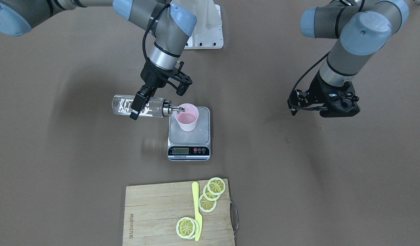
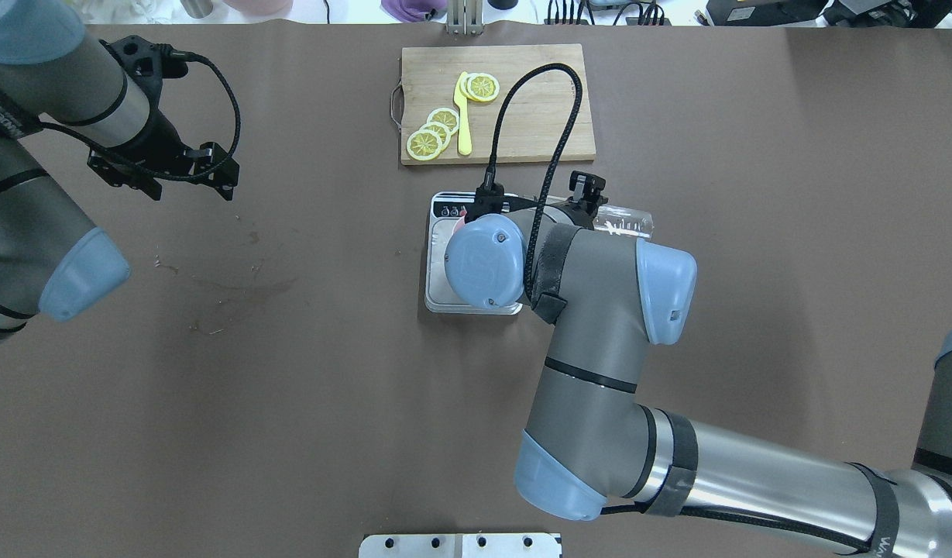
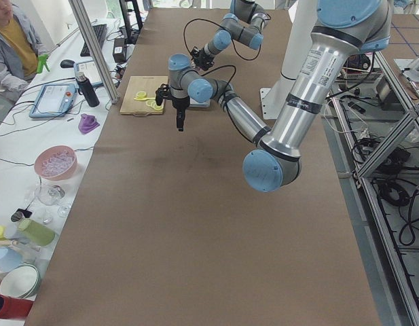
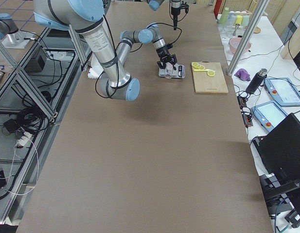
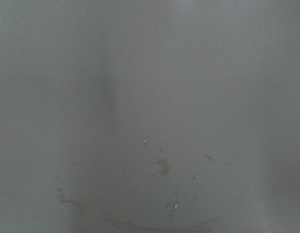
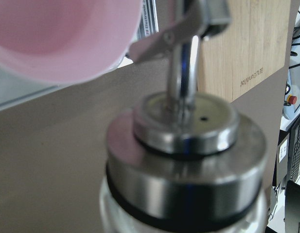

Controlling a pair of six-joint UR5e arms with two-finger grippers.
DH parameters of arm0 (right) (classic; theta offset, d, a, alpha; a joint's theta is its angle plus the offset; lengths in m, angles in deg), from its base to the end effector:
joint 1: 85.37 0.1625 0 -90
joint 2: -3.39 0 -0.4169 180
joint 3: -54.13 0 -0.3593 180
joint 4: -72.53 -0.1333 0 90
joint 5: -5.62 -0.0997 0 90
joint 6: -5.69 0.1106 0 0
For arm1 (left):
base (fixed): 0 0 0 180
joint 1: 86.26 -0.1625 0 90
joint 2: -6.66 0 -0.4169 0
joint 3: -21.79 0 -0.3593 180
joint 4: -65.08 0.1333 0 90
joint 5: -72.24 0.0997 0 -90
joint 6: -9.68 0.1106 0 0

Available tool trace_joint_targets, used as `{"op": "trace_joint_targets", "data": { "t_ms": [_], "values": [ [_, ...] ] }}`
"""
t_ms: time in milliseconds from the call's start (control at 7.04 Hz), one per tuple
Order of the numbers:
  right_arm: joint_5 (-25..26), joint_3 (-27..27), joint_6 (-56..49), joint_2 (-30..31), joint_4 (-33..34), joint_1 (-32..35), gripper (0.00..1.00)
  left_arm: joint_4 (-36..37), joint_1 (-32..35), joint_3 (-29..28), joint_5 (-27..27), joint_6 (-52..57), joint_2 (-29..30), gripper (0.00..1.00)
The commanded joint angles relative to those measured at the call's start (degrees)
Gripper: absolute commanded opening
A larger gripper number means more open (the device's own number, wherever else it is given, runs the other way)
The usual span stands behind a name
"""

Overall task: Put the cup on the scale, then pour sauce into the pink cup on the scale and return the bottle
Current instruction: 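Tilt the bottle spout down into the pink cup with the right gripper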

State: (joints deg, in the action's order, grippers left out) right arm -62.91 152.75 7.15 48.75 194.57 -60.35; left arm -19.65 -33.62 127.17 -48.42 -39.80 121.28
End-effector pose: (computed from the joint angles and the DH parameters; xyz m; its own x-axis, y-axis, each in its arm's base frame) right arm -0.5047 -0.4273 0.2311 0.5350 -0.7770 -0.3319 0.8314 0.4142 0.3705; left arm 0.2939 -0.5117 0.3319 0.7088 -0.0074 -0.7054 0.0617 0.9968 0.0516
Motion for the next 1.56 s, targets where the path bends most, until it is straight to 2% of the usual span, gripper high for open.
{"op": "trace_joint_targets", "data": {
  "t_ms": [0, 568, 995, 1137, 1421],
  "values": [
    [1.1, -0.4, -5.7, -0.4, 0.8, 0.2, 0.0, 0.0, 0.0, -0.1, 0.1, 0.0, -0.1, 0.97],
    [2.4, -1.1, -12.0, -1.0, 1.3, 0.8, 0.0, -0.1, -0.1, -0.2, 0.1, -0.1, -0.1, 0.97],
    [3.4, -6.5, -16.3, -4.9, 2.6, 1.0, 0.0, -0.3, -0.3, -0.2, 0.1, -0.1, -0.8, 0.97],
    [6.1, -6.3, -24.5, -4.9, 3.4, 1.2, 0.0, -0.3, -0.3, -0.2, 0.0, -0.1, -0.8, 0.97],
    [6.0, -5.0, -24.9, -4.8, 3.4, 1.2, 0.0, -0.3, -0.3, -0.2, 0.0, 0.0, -0.8, 0.97]
  ]
}}
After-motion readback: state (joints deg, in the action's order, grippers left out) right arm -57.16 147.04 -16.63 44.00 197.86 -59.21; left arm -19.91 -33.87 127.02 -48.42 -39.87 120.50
